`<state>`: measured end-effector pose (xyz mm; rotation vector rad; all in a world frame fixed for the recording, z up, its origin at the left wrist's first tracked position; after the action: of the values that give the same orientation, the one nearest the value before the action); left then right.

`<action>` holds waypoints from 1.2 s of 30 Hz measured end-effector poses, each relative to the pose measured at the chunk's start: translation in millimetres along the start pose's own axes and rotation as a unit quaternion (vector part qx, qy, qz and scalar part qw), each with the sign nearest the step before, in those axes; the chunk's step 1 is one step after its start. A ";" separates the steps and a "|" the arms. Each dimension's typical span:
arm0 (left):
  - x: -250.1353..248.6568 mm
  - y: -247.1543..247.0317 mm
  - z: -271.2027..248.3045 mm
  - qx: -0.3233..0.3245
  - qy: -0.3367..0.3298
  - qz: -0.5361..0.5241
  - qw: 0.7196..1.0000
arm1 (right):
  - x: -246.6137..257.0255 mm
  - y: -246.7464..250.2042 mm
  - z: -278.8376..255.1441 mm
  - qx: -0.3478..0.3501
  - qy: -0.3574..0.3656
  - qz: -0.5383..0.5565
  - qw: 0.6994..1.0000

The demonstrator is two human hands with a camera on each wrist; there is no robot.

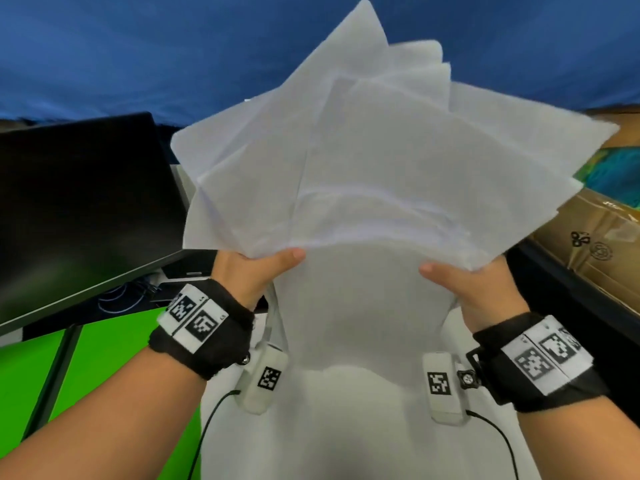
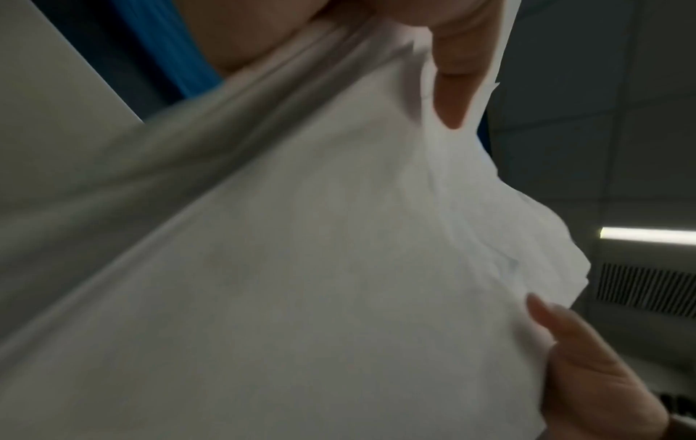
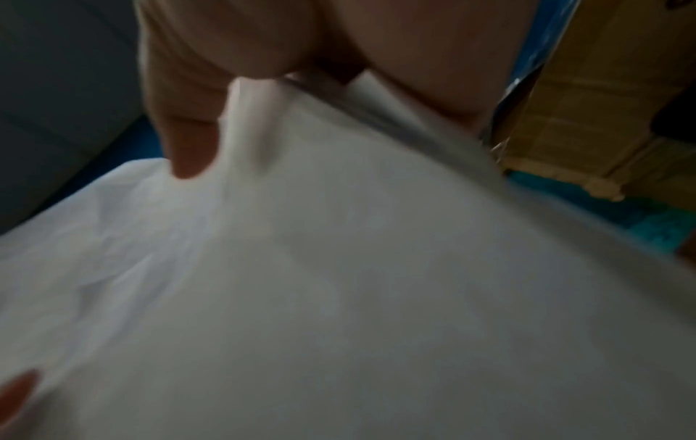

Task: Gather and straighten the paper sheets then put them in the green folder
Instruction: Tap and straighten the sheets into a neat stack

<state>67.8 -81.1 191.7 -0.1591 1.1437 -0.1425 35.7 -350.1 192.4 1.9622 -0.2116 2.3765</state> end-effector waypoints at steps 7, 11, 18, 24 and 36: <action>39.0 23.9 -8.9 0.052 0.138 0.047 0.988 | -21.6 15.7 8.4 0.101 -0.064 0.032 0.992; 34.0 17.0 -3.4 0.090 0.140 0.045 0.985 | -16.2 5.9 16.6 0.093 -0.062 0.059 0.992; 4.6 -2.8 6.6 0.112 -0.028 0.056 0.992 | 4.0 -10.5 12.8 -0.028 0.006 0.041 0.999; 11.9 2.9 4.2 0.107 -0.023 0.010 0.994 | 24.0 -8.9 4.2 -0.046 0.048 0.101 0.993; 25.7 -2.0 10.5 0.131 0.027 0.013 0.991 | 21.5 -11.5 16.0 -0.098 0.028 0.015 0.995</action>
<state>87.7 -87.5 173.4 0.0942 1.1686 -0.2732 48.6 -342.0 217.2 1.8145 -0.4566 2.3238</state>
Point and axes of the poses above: each hand's wrist, its own z-axis towards the middle knuckle, its own y-axis out of the back of the hand, x = y × z, the point moved 1 cm from there along z, towards the middle knuckle, and after that the axes turned 8 degrees about -y, right-handed, at the moved point
